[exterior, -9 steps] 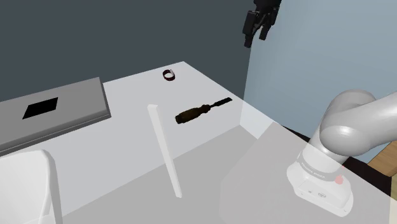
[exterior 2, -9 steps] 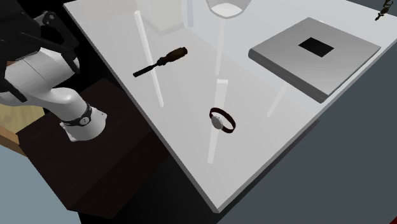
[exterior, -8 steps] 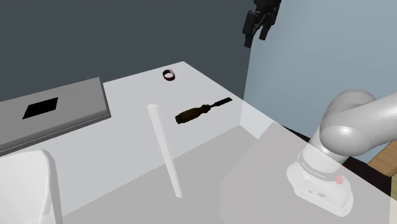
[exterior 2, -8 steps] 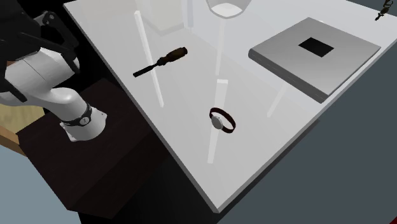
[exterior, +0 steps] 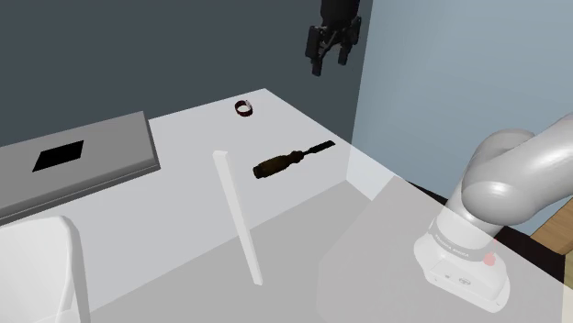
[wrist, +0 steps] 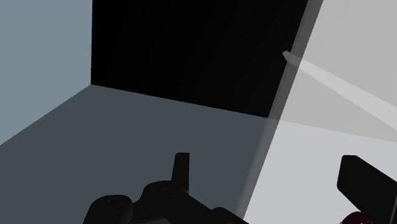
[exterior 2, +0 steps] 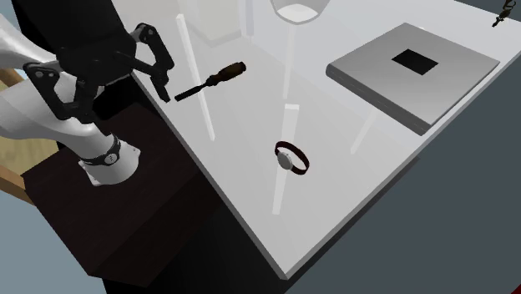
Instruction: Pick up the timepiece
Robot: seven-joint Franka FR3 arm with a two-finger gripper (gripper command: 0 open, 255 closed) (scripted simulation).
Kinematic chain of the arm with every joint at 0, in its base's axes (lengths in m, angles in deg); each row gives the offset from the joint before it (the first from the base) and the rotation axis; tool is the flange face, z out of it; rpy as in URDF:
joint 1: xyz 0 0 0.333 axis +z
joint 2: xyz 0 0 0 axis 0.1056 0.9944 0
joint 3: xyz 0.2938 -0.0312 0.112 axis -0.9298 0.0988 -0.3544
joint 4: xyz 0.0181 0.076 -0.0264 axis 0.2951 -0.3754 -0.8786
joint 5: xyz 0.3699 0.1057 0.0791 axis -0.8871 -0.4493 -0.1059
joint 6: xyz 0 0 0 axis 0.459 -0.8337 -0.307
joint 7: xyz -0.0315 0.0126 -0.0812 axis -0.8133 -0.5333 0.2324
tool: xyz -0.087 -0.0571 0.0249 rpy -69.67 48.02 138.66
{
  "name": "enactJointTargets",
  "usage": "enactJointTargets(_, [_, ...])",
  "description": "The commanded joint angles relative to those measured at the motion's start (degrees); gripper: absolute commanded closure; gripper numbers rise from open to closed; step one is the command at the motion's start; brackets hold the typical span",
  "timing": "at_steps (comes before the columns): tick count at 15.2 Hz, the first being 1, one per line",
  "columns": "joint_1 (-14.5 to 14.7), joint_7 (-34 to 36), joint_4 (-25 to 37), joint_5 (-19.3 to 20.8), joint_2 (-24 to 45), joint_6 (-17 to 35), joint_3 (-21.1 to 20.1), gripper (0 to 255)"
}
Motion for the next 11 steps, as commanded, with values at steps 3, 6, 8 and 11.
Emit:
enactJointTargets(3, [-0.17, 5.24, 5.09, -0.02, 8.03, 2.66, -3.46, 0])
enactJointTargets(6, [-0.33, 9.18, 9.79, 0.7, 14.27, 3.89, -5.88, 0])
enactJointTargets(8, [-0.37, 11.85, 13.35, 1.53, 18.61, 4.39, -7.39, 0])
enactJointTargets(11, [-0.22, 15.9, 19.42, 3.32, 25.41, 4.57, -9.45, 0])
